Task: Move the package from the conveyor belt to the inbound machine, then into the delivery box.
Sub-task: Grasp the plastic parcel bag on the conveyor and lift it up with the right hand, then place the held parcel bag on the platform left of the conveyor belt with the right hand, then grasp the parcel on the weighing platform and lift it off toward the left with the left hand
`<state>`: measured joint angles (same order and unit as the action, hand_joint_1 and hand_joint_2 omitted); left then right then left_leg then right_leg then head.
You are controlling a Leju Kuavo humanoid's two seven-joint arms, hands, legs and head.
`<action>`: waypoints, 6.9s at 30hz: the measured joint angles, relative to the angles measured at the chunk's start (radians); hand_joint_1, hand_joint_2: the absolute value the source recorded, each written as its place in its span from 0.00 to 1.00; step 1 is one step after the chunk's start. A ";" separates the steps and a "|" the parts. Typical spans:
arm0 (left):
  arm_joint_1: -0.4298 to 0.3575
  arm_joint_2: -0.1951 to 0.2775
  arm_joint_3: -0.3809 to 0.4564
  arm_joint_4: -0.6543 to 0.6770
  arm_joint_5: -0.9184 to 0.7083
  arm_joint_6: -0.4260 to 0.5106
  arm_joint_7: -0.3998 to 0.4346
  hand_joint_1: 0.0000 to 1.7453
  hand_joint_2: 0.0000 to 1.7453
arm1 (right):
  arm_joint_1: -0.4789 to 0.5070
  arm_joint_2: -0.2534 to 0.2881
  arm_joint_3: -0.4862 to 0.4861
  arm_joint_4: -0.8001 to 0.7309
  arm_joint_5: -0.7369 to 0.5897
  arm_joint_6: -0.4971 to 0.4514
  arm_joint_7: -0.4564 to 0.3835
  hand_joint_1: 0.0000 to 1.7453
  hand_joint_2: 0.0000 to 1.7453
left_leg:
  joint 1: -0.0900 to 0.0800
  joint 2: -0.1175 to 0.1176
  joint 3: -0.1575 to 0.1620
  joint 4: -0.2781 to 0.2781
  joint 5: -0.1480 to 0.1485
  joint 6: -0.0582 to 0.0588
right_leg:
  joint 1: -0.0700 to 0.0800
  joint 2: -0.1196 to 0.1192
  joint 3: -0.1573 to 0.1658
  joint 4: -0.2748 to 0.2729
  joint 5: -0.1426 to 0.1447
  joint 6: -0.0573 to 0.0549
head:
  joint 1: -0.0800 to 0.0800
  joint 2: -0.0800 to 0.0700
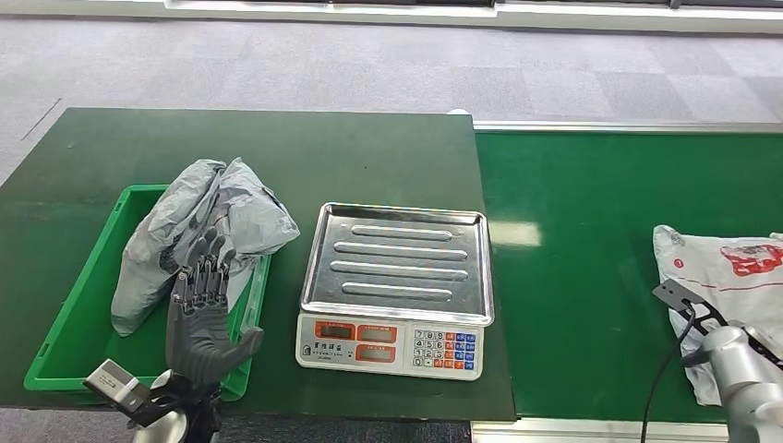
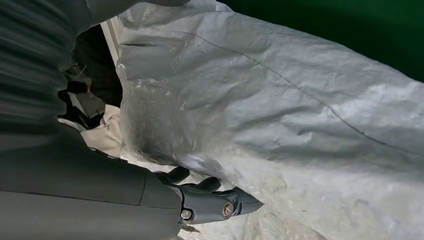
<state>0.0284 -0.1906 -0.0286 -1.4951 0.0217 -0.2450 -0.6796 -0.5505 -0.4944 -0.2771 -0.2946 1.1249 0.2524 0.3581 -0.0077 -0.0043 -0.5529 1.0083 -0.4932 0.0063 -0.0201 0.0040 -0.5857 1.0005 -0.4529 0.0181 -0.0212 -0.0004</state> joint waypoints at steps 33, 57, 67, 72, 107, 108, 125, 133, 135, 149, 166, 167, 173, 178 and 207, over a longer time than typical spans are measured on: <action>-0.018 0.019 -0.022 0.045 0.002 0.026 -0.011 0.00 1.00 | -0.004 0.023 -0.041 0.014 0.066 -0.171 -0.260 1.00 1.00 | 0.001 0.000 0.002 0.000 0.000 0.001 | 0.001 -0.001 0.004 -0.001 0.000 0.000 | 0.000 0.000; 0.024 0.018 -0.022 -0.010 -0.009 0.066 -0.005 0.00 1.00 | -0.072 0.121 -0.059 -0.136 -0.120 -0.660 -0.676 1.00 1.00 | 0.001 0.002 -0.004 0.000 0.000 0.000 | 0.000 0.001 0.001 0.001 0.000 0.000 | 0.000 0.000; -0.076 0.021 0.018 -0.028 -0.010 0.161 -0.009 0.00 1.00 | -0.109 0.527 0.427 -0.658 -0.118 -0.406 -0.711 1.00 1.00 | 0.004 0.018 0.000 -0.002 0.000 -0.010 | 0.004 0.016 -0.003 0.009 0.001 -0.009 | 0.000 0.000; -0.084 0.024 0.096 -0.080 0.004 0.159 0.012 0.00 1.00 | -0.172 0.695 0.796 -0.634 -0.102 -0.455 -0.652 1.00 1.00 | 0.008 -0.001 0.000 -0.003 0.008 -0.018 | 0.010 -0.002 -0.006 0.010 -0.001 -0.018 | -0.001 0.000; -0.028 0.025 0.255 -0.217 -0.005 0.179 0.034 0.00 1.00 | -0.294 0.709 1.097 -0.384 -0.267 0.045 -0.654 0.00 1.00 | 0.009 -0.004 -0.001 -0.002 0.006 -0.017 | 0.009 -0.005 -0.005 0.009 -0.002 -0.019 | -0.001 0.000; -0.029 0.025 0.255 -0.217 -0.007 0.179 0.036 0.00 1.00 | -0.294 0.705 1.104 -0.382 -0.282 0.071 -0.660 0.00 1.00 | 0.009 -0.004 -0.001 -0.002 0.006 -0.017 | 0.009 -0.005 -0.005 0.009 -0.002 -0.019 | -0.001 0.000; -0.086 0.022 0.221 -0.199 -0.067 0.189 -0.002 0.00 1.00 | -0.241 0.629 1.060 -0.536 -0.699 0.193 -0.941 0.00 1.00 | 0.009 -0.001 0.000 -0.001 0.006 -0.017 | 0.009 -0.002 -0.006 0.009 -0.001 -0.019 | -0.001 0.000; -0.140 0.032 0.097 -0.170 -0.230 0.255 0.060 0.00 1.00 | -0.098 0.582 0.888 -0.817 -0.967 0.210 -0.966 0.00 1.00 | 0.008 -0.002 0.000 -0.001 0.006 -0.017 | 0.009 -0.003 -0.005 0.008 -0.001 -0.018 | -0.001 0.000; -0.162 0.041 0.065 -0.153 -0.300 0.271 0.135 0.00 1.00 | -0.047 0.563 0.822 -0.893 -1.004 0.196 -0.965 0.00 1.00 | 0.008 -0.002 0.000 -0.001 0.006 -0.017 | 0.009 -0.003 -0.005 0.008 -0.001 -0.018 | -0.001 0.000; -0.327 0.100 -0.162 0.147 -0.834 0.361 0.494 0.00 1.00 | 0.367 0.525 0.411 -1.308 -0.972 -0.186 -1.016 0.00 1.00 | 0.007 0.003 0.000 -0.001 0.003 -0.015 | 0.008 0.002 -0.006 0.007 -0.001 -0.017 | 0.000 0.000; -0.438 0.073 -0.300 0.476 -1.060 0.318 0.633 1.00 1.00 | 0.547 0.543 0.351 -1.479 -0.927 -0.710 -1.059 0.00 1.00 | 0.006 0.004 0.003 -0.001 0.002 -0.013 | 0.006 0.002 -0.003 0.007 -0.001 -0.014 | 0.000 0.000; -0.449 0.071 -0.304 0.493 -1.058 0.312 0.628 1.00 1.00 | 0.547 0.543 0.348 -1.479 -0.930 -0.705 -1.059 0.00 1.00 | 0.006 0.004 0.003 -0.001 0.002 -0.013 | 0.006 0.002 -0.002 0.007 -0.001 -0.014 | 0.000 0.000; -0.496 0.058 -0.319 0.571 -1.021 0.292 0.580 1.00 1.00 | 0.550 0.544 0.329 -1.479 -0.936 -0.677 -1.059 0.00 1.00 | 0.006 0.004 0.003 -0.001 0.002 -0.013 | 0.006 0.002 -0.002 0.007 -0.001 -0.014 | 0.000 0.000; -0.507 0.053 -0.322 0.593 -0.989 0.305 0.560 1.00 1.00 | 0.559 0.547 0.318 -1.479 -0.936 -0.658 -1.058 0.00 1.00 | 0.006 0.004 0.003 -0.001 0.001 -0.013 | 0.006 0.002 -0.002 0.007 -0.002 -0.014 | 0.000 0.000; -0.180 0.108 -0.004 -0.109 -0.145 0.690 0.097 1.00 1.00 | 0.689 0.566 0.175 -1.503 -1.037 -0.470 -1.040 0.00 1.00 | 0.006 0.004 0.002 -0.002 0.000 -0.012 | 0.006 0.003 -0.003 0.007 -0.004 -0.013 | 0.000 0.000</action>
<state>-0.1514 -0.0822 -0.0324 -1.6040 -0.1231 0.4455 -0.5828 0.1384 0.0721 -0.1020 -1.7979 0.0876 -0.2176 -0.6824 -0.0016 -0.0001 -0.5508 1.0066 -0.4931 -0.0059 -0.0140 0.0067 -0.5887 1.0078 -0.4570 0.0047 -0.0215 -0.0004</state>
